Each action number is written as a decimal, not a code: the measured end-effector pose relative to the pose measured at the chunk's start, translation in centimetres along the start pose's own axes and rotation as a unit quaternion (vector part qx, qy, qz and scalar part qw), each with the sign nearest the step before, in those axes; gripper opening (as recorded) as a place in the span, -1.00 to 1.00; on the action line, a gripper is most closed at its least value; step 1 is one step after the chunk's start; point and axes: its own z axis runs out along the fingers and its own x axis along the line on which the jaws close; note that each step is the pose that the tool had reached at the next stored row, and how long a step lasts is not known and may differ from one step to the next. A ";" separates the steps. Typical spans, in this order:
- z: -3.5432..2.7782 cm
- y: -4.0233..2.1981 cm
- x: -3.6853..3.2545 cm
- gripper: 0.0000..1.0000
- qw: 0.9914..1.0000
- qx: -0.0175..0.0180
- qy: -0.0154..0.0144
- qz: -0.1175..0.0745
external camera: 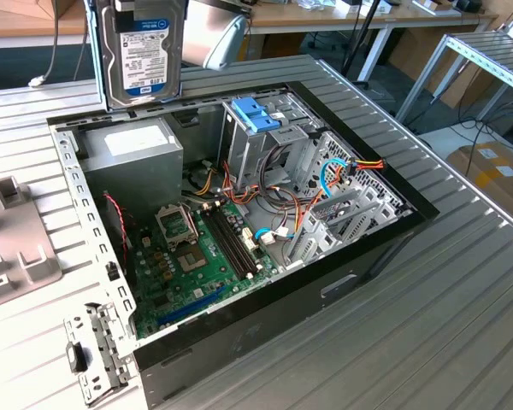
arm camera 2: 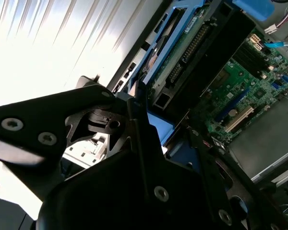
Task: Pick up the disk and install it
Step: 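Pick up the disk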
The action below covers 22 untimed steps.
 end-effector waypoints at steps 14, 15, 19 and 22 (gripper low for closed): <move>0.04 -0.80 0.90 -0.26 1.000 0.000 0.000 0.000; 0.04 -0.83 0.95 -0.26 1.000 0.000 0.000 0.000; 0.06 -1.00 1.14 -0.26 1.000 0.000 0.000 0.000; 0.06 -1.16 1.33 -0.26 1.000 0.000 0.000 0.000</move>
